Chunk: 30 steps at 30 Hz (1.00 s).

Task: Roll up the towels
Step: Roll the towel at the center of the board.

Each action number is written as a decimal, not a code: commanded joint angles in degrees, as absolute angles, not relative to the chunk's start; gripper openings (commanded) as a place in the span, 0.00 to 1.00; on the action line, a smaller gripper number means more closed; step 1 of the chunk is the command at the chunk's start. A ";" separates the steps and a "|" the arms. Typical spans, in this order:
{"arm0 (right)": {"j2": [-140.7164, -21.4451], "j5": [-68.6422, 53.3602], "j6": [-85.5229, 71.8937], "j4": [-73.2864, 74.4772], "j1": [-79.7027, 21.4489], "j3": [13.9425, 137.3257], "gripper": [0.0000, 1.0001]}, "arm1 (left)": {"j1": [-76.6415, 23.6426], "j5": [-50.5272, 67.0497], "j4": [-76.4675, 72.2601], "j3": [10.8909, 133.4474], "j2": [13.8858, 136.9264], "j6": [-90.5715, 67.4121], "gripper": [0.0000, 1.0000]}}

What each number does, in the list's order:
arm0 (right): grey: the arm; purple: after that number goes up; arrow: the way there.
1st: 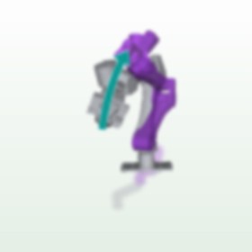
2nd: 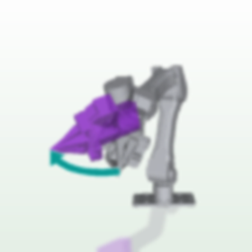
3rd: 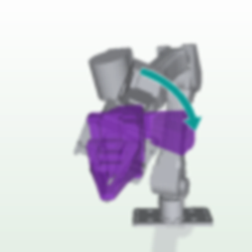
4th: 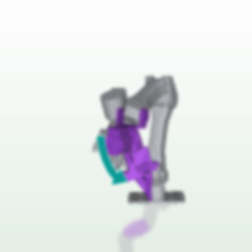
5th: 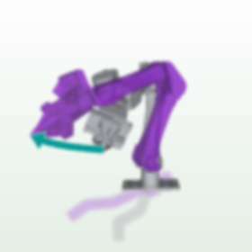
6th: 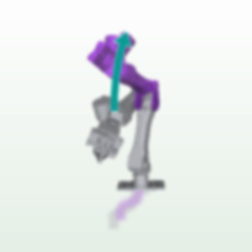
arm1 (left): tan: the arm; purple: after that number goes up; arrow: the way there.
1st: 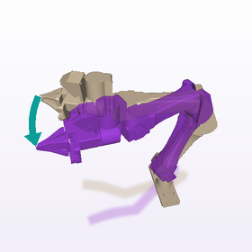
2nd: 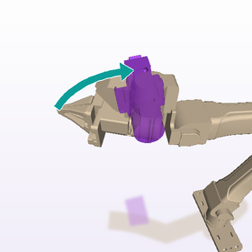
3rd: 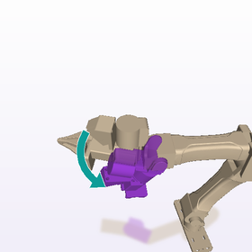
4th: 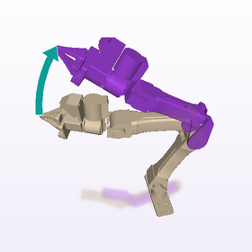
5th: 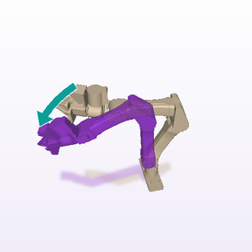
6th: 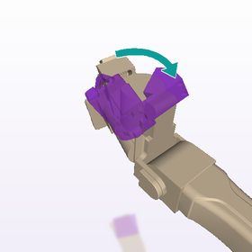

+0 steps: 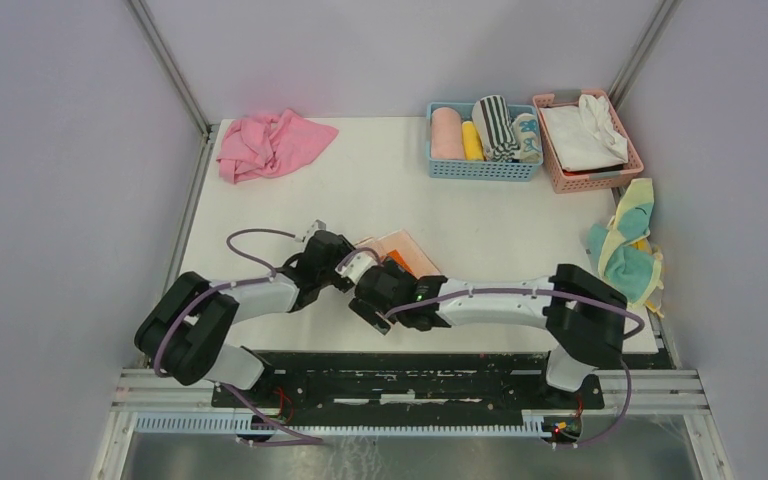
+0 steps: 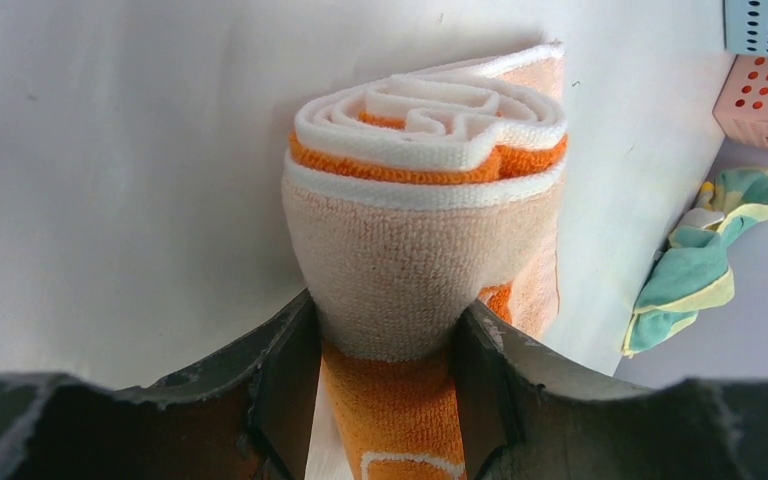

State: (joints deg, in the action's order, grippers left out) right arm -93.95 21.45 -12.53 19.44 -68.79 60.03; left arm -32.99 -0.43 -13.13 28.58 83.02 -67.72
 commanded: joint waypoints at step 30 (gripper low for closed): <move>-101.56 -49.29 -35.87 -19.24 -44.28 43.53 0.23 | -30.16 0.28 -3.93 18.29 51.02 -67.62 0.97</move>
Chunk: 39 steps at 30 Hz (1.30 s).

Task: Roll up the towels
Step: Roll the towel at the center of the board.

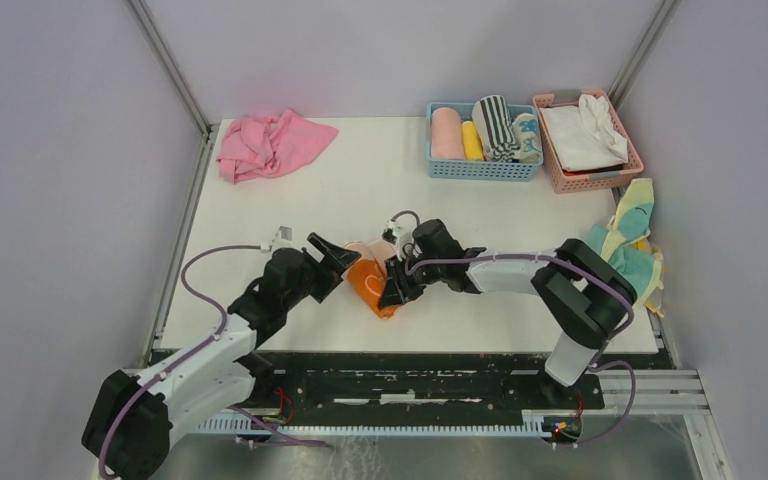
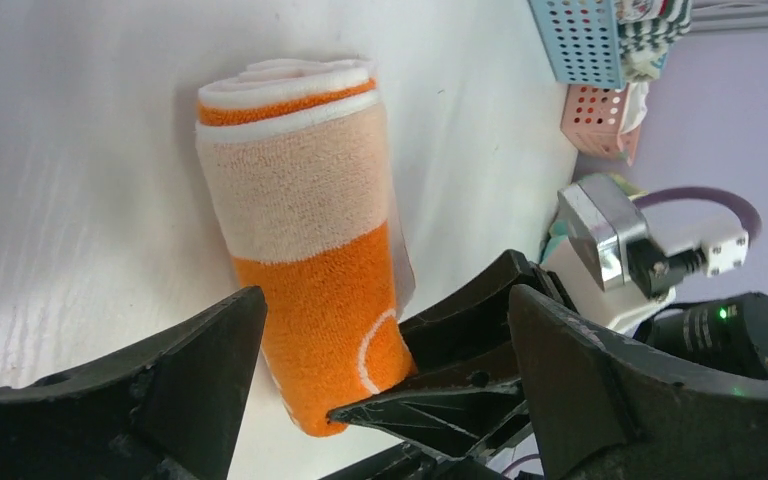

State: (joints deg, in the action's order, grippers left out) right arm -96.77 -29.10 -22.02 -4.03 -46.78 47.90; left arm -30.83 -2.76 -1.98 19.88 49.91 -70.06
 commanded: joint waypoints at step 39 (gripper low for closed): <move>-83.04 9.92 -7.21 31.00 -57.36 64.01 0.90 | -27.04 4.03 -12.23 21.27 85.91 -66.81 0.62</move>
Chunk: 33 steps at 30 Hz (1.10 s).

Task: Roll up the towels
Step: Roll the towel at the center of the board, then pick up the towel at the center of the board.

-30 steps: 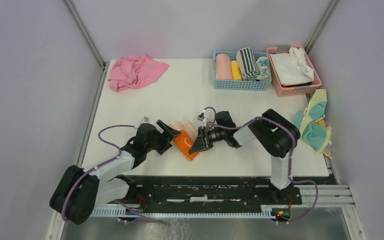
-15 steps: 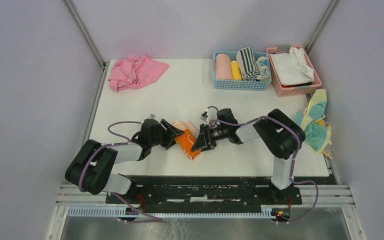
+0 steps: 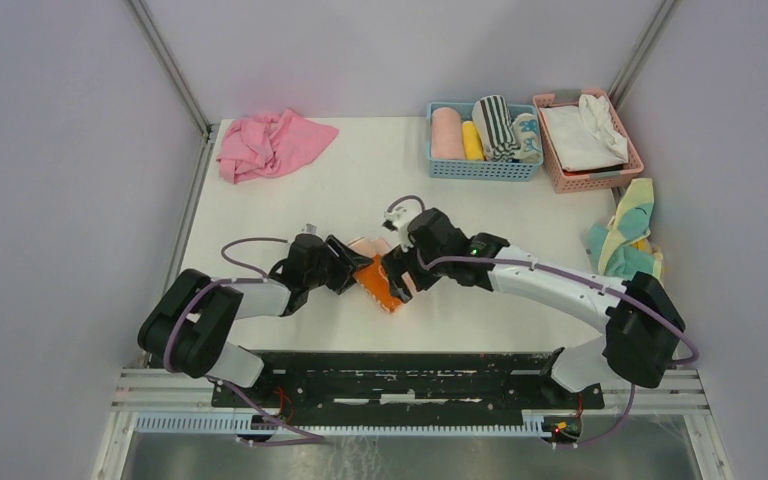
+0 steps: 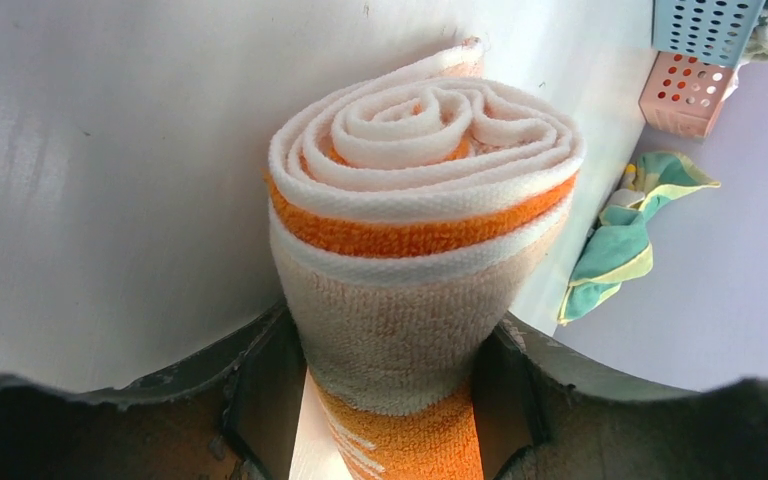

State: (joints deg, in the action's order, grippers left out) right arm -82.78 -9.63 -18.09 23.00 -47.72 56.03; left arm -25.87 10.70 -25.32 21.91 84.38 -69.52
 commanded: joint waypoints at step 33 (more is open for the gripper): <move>-113.42 12.55 0.10 24.98 -60.65 68.19 0.69 | -25.61 5.71 -8.96 23.96 79.78 -65.09 0.74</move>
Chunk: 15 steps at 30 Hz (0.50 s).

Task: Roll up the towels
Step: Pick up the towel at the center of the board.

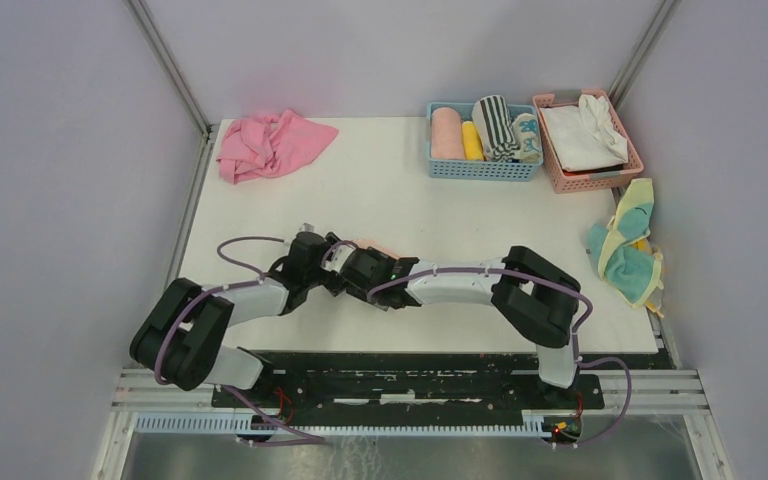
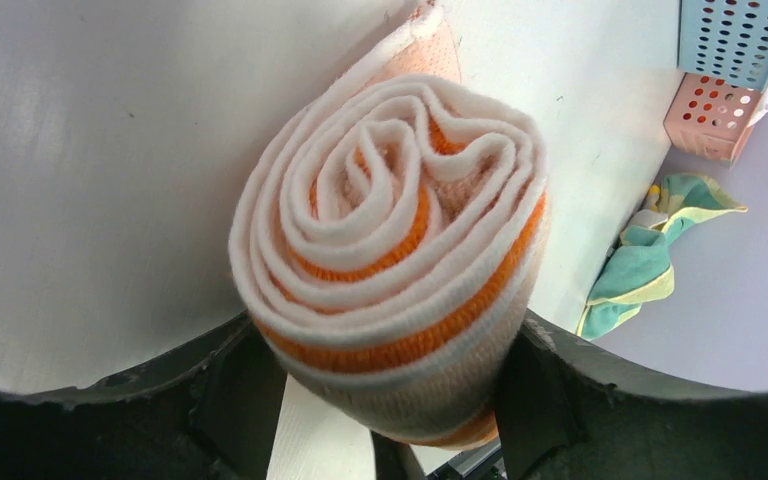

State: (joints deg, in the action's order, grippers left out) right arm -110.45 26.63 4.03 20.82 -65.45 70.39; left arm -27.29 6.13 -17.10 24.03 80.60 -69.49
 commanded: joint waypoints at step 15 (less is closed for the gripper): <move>-108.55 5.29 -6.72 31.96 -54.22 71.01 0.19 | -14.96 0.79 10.29 32.06 67.40 -54.09 0.85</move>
